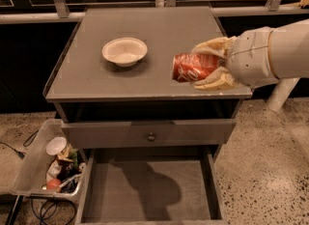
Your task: Pick coke can from middle drawer and place on counter
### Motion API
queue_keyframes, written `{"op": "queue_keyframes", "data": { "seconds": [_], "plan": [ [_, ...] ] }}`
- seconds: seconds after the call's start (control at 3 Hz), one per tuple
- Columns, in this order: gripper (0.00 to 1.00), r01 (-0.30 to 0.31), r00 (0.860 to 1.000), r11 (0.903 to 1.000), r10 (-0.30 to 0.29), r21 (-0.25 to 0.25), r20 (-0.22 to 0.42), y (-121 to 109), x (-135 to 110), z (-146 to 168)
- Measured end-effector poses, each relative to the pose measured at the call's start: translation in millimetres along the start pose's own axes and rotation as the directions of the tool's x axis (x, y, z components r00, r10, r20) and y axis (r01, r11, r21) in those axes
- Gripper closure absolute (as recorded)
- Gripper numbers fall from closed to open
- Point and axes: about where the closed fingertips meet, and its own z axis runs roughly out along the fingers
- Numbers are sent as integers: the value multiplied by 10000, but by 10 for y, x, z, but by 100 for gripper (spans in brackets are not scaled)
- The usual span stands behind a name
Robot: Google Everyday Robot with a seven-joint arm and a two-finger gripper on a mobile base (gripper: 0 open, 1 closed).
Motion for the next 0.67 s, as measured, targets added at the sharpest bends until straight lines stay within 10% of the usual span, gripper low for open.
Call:
{"op": "queue_keyframes", "data": {
  "seconds": [0.67],
  "plan": [
    [100, 116, 9999, 9999, -117, -75, -82, -164, 30, 167]
  ]
}}
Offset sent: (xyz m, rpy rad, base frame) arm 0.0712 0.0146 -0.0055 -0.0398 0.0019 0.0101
